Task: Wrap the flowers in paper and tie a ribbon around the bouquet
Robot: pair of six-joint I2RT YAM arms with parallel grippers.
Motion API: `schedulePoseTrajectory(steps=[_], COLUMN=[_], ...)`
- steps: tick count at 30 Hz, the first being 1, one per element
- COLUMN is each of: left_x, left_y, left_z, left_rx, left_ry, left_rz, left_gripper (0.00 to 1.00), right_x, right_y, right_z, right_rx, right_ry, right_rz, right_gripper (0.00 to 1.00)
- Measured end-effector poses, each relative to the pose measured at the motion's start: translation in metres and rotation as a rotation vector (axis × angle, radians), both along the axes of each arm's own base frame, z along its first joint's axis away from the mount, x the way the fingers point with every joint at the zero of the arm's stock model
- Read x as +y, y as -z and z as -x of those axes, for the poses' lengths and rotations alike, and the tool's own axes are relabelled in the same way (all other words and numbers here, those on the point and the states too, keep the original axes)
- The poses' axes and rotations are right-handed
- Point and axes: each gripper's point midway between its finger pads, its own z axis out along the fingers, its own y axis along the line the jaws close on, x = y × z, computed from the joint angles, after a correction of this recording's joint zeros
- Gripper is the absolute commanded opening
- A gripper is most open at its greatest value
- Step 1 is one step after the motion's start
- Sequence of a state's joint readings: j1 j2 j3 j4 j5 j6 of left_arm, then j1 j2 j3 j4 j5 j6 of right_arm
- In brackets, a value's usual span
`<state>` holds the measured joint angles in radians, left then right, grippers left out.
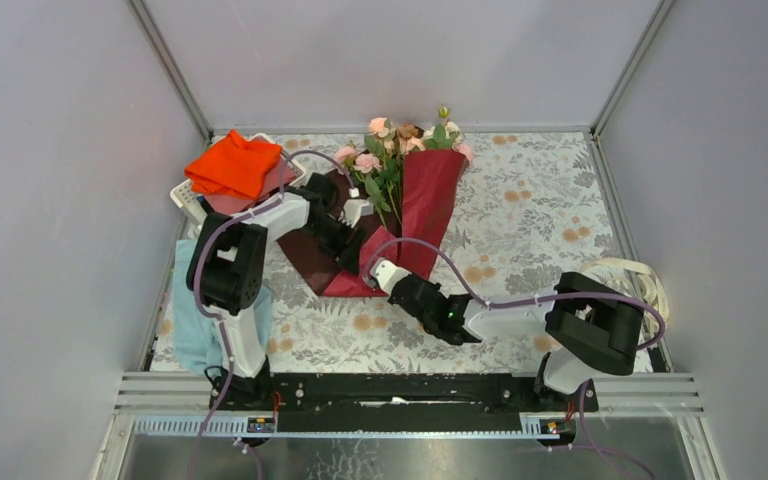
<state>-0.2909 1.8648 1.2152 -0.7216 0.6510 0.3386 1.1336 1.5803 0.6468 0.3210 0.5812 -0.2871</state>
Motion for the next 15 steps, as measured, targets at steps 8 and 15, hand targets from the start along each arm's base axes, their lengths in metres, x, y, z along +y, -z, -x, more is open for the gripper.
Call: schedulePoseTrajectory(steps=[8,15], left_x=[-0.009,-0.021], left_y=[0.023,0.023], left_z=[0.002,-0.018], left_rx=[0.089,0.099], left_ry=[-0.025,-0.087], left_rz=[0.033,0.067], left_gripper=[0.0,0.0], right_x=[0.01,0.03], right_y=[-0.01,-0.013], right_z=[-0.003,0.003], right_rx=[-0.015,-0.008], right_ry=[-0.051,-0.222], right_rz=[0.024,0.088], right_gripper=[0.0,0.0])
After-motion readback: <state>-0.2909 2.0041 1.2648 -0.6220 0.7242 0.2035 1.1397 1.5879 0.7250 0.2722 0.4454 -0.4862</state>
